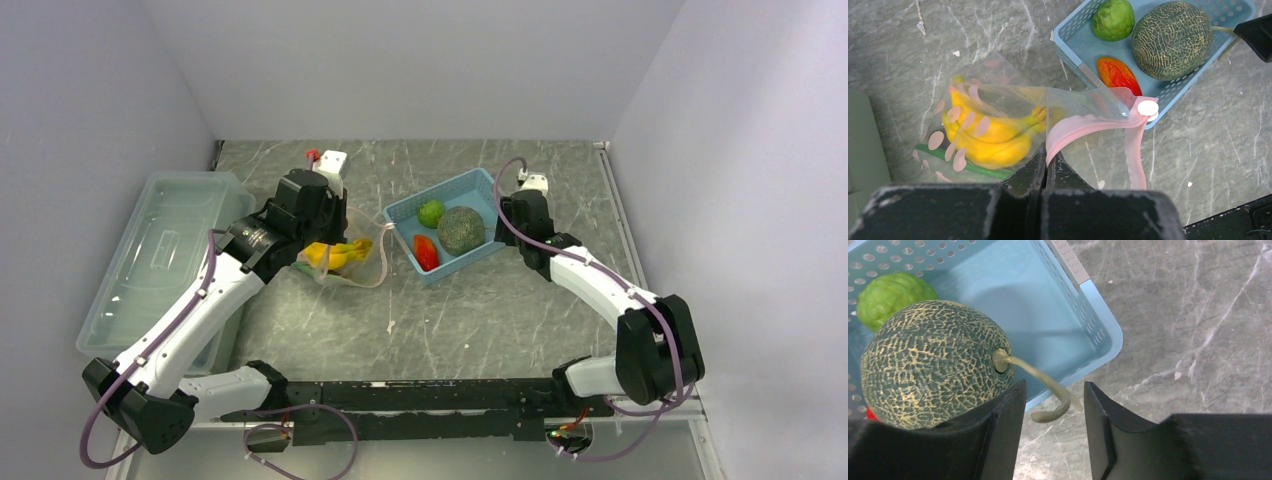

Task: Place the food in the zip-top bag and seal the zipper
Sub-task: Pick up the fake vegetable from the bin.

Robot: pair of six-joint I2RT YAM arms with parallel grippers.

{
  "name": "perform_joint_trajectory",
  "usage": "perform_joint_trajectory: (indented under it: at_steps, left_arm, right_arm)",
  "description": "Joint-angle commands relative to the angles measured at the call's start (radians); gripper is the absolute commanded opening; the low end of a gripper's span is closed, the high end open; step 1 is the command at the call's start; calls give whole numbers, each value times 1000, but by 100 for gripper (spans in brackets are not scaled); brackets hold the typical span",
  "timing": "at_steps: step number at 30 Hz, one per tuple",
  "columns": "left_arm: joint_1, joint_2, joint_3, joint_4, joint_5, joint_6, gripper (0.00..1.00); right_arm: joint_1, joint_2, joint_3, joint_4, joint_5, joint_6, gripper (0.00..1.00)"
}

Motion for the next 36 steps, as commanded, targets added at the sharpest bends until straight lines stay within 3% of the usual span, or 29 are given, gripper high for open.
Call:
perform_joint_trajectory:
  at_steps: [1, 14, 36]
  left_arm:
    - [-4, -3, 8, 40, 4, 6, 0]
    - [-4, 3, 9, 42, 9, 5, 0]
    - [-4, 13, 9, 42, 2, -1, 0]
  right_arm:
    - [-12, 14, 37, 87, 24, -17, 45]
    - [-19, 3, 61, 62, 21, -51, 0]
    - [-4, -243, 276, -116, -120, -98, 0]
